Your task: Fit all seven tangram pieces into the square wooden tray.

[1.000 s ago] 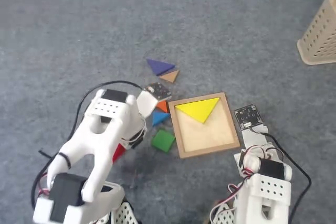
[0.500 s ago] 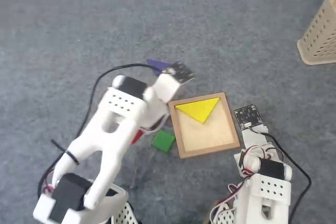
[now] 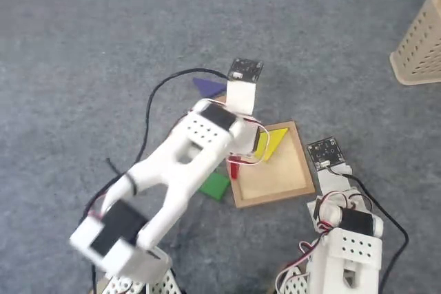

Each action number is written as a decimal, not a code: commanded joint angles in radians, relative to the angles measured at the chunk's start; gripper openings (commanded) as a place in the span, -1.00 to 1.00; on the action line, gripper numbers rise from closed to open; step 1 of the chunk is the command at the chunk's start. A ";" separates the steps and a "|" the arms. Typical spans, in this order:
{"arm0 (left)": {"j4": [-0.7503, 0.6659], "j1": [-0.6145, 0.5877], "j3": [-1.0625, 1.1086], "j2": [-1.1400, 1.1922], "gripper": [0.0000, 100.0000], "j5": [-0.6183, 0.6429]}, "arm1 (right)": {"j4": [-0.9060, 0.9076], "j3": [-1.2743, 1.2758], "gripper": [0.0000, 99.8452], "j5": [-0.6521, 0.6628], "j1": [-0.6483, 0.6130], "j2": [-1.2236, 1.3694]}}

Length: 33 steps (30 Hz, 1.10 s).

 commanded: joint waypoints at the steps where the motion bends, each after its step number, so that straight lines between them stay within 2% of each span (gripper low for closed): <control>1: -0.021 -0.003 -0.074 0.101 -0.94 0.153 | -0.021 -0.006 -0.97 0.012 -0.008 -0.019; 11: 0.006 -0.087 -0.091 0.117 -0.94 0.290 | -0.027 -0.006 -0.97 0.012 -0.010 -0.019; 18: 0.003 -0.031 -0.093 0.117 -0.94 0.292 | -0.030 -0.006 -0.97 0.012 -0.010 -0.019; 33: 0.005 -0.028 -0.090 0.121 -0.93 0.292 | -0.030 -0.006 -0.97 0.012 -0.010 -0.019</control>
